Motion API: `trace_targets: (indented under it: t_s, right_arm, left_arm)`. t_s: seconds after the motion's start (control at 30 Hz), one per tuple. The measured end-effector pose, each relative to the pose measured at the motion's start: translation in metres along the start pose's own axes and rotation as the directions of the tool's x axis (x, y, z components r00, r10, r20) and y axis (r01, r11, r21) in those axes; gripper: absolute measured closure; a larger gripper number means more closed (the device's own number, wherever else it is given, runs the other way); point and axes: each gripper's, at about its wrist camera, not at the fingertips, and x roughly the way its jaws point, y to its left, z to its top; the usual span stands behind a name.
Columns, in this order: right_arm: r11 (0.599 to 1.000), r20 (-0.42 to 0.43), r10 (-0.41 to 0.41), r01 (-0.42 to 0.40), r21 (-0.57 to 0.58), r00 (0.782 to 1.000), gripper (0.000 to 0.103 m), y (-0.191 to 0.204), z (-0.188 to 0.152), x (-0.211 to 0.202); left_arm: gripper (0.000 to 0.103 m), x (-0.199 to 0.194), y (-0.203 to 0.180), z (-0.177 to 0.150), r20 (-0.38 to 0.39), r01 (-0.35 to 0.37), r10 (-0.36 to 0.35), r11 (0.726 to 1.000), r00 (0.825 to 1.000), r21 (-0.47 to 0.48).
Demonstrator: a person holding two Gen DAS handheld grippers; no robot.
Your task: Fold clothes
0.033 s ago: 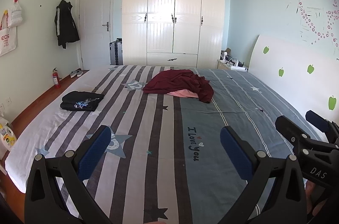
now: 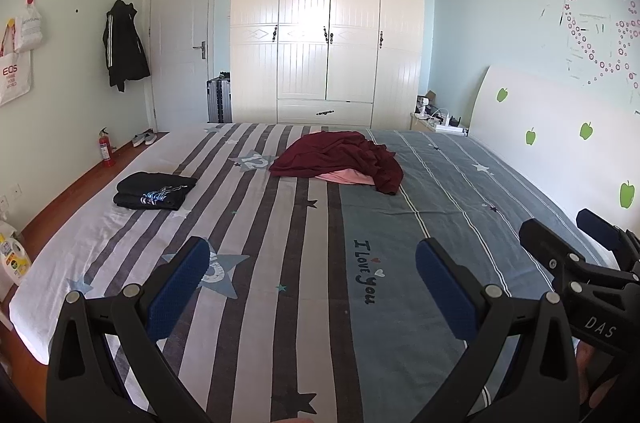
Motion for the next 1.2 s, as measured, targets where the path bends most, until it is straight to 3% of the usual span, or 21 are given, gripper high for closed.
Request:
trace_targets:
  t_s: [1.2]
  right_arm:
    - [1.000, 0.000, 0.011, -0.011, 0.004, 1.000, 0.000, 0.0055, 0.0001, 0.0000]
  left_arm:
    - [0.001, -0.0001, 0.0065, 0.0007, 0.016, -0.005, 0.005, 1.000, 1.000, -0.001]
